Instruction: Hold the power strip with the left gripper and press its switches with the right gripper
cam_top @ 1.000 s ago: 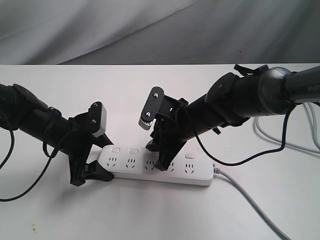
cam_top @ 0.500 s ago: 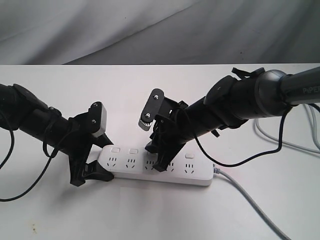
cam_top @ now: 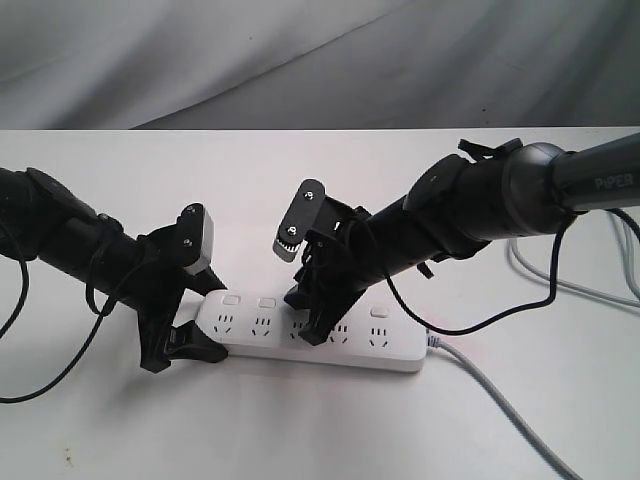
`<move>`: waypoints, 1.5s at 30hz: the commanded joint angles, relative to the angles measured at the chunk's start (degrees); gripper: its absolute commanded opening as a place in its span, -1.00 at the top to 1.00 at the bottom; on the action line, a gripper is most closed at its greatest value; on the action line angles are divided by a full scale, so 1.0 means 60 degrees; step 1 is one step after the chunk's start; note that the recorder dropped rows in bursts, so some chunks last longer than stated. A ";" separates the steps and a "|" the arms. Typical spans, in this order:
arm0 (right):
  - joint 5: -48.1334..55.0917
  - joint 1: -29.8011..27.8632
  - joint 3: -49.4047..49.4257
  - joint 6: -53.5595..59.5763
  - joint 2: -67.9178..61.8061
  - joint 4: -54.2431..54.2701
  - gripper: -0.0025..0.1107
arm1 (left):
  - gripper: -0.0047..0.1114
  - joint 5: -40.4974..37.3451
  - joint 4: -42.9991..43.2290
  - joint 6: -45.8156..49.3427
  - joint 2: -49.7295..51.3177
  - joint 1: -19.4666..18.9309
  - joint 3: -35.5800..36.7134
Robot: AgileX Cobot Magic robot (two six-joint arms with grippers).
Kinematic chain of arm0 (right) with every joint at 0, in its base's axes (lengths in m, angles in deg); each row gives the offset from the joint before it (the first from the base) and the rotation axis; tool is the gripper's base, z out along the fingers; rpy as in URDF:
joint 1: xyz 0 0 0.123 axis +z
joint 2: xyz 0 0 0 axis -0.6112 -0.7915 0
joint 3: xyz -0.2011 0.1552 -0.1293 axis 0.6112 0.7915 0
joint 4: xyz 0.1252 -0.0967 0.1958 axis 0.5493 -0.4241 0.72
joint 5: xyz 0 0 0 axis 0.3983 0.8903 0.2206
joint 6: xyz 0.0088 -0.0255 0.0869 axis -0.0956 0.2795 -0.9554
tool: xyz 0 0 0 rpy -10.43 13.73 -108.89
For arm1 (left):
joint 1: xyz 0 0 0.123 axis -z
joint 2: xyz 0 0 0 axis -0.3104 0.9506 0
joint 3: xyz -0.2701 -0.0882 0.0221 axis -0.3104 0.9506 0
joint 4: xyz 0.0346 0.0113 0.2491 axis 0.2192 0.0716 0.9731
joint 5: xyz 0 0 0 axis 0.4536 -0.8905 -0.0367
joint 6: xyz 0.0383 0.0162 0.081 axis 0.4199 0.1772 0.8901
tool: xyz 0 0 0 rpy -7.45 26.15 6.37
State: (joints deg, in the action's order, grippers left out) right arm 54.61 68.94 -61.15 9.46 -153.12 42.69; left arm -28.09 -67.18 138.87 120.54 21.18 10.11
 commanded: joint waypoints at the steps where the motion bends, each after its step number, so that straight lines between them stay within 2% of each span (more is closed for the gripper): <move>1: 0.0137 0.0018 0.0109 0.0007 -0.0228 -0.0313 0.42 | 0.05 0.0000 0.0025 -0.0088 0.0042 0.0027 0.0000; 45: -0.0273 0.0001 0.0604 -0.0265 -0.0332 -0.0652 0.42 | 0.05 0.0000 0.0025 -0.0064 0.0042 0.0027 0.0000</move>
State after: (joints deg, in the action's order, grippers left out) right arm 53.33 68.94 -59.52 7.50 -153.15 43.45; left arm -28.09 -67.18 138.87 120.54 21.18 10.11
